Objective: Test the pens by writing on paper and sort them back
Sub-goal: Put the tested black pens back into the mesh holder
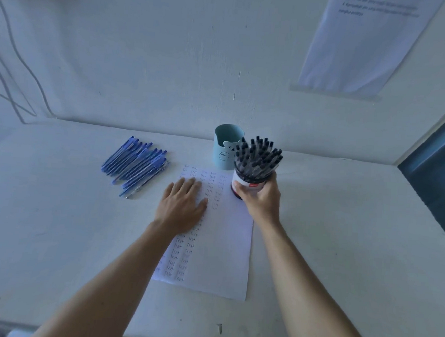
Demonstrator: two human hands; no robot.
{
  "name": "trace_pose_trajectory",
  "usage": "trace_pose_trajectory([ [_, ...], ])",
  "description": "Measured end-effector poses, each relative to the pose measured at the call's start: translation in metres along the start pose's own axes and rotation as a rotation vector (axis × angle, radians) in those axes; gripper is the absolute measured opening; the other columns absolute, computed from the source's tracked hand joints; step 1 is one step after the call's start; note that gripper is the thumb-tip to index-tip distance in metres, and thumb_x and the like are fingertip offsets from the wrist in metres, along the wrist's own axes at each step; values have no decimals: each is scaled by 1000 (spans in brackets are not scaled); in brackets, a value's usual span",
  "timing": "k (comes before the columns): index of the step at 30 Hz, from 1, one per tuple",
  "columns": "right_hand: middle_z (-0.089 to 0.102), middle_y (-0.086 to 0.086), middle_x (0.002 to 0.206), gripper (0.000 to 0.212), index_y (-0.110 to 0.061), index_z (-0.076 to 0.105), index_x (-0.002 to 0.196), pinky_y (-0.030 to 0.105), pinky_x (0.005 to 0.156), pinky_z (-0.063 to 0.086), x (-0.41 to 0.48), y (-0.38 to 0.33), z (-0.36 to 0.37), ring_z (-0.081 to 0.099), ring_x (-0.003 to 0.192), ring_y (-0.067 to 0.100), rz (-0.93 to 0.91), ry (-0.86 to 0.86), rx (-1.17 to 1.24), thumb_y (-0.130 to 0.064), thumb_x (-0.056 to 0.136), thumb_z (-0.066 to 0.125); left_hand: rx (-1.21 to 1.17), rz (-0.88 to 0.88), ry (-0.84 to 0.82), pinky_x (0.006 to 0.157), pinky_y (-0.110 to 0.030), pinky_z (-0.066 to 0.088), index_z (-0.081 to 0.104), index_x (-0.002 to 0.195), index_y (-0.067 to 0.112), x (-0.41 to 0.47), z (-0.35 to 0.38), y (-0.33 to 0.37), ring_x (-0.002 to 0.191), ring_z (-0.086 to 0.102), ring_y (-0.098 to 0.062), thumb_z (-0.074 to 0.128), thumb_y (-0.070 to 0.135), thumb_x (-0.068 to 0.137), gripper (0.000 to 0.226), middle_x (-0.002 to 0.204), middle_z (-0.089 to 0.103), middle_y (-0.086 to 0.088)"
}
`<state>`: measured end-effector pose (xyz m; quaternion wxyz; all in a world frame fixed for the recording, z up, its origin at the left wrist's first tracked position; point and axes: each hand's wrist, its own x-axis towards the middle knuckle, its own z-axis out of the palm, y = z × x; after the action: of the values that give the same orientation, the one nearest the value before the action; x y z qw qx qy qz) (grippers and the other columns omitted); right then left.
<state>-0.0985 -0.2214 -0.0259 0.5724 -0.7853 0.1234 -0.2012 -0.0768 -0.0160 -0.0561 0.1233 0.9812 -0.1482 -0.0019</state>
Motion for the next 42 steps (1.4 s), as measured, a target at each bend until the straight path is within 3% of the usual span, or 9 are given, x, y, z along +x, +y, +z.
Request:
trace_pose_trajectory([
  [9, 58, -20, 103, 75, -15, 43, 137, -4, 65, 37, 15, 20, -20, 53, 81, -25, 78, 54, -34, -13, 74, 84, -7, -9, 34, 123, -42, 11, 31, 152, 20, -2, 0, 4, 150, 18, -23, 20, 55, 93, 70, 161, 29, -1],
  [13, 58, -5, 118, 80, -12, 35, 139, -2, 68, 40, 11, 23, -16, 59, 94, 1, 74, 86, -14, -10, 75, 84, -48, -27, 39, 122, -41, 13, 34, 152, 22, -2, 0, 3, 150, 18, -23, 34, 53, 100, 60, 160, 30, 0],
  [18, 59, 10, 123, 76, -8, 52, 128, 35, 91, 52, 8, 28, 2, 58, 111, 25, 72, 241, -65, -19, 62, 88, -144, -68, 87, 112, -39, 28, 51, 140, 25, -4, -8, 0, 137, 30, -22, 55, 56, 93, 56, 142, 44, 0],
  [20, 51, 18, 128, 77, 3, 46, 132, 39, 96, 44, -7, 18, 11, 47, 118, 29, 142, 367, -101, -12, 66, 83, -151, -52, 44, 113, -40, 28, 50, 142, 26, -3, -11, -3, 138, 30, -22, 56, 54, 93, 58, 144, 43, 0],
  [23, 57, 12, 110, 44, -2, 53, 109, 40, 84, 44, -36, -5, 21, 53, 101, 30, 126, 534, -60, -21, 71, 63, -171, 27, -29, 115, -41, 27, 49, 143, 27, -3, -17, -14, 141, 29, -22, 57, 51, 93, 57, 147, 43, 1],
  [28, 58, -2, 91, 21, -16, 55, 94, 19, 75, 42, -52, -10, 55, 54, 82, 12, -67, 105, -37, -18, 73, 56, -70, 86, -12, 120, -41, 15, 41, 149, 25, -10, -18, -38, 149, 16, -21, 28, 64, 87, 74, 158, 33, 1],
  [31, 54, 2, 112, 38, -5, 56, 113, 22, 95, 37, -41, -11, 80, 48, 105, 15, -210, -16, -132, -6, 76, 63, 4, 31, -26, 124, -41, 6, 23, 157, 25, -13, -12, -46, 154, 5, -23, 8, 73, 82, 90, 166, 18, 0],
  [34, 44, 19, 134, 61, 5, 44, 132, 35, 107, 32, -20, -11, 99, 40, 127, 31, -251, 34, -216, -7, 76, 66, 24, 6, -23, 125, -43, 5, 18, 158, 25, -12, -8, -45, 154, 5, -24, 11, 72, 87, 86, 166, 14, -1],
  [42, 10, 23, 162, 108, 1, 3, 155, 38, 120, 10, 47, -13, 113, 10, 151, 33, -27, 178, -197, -21, 81, 78, 4, 15, 4, 124, -45, 9, 25, 155, 27, -10, -9, -47, 152, 12, -25, 18, 72, 86, 83, 164, 21, 0],
])
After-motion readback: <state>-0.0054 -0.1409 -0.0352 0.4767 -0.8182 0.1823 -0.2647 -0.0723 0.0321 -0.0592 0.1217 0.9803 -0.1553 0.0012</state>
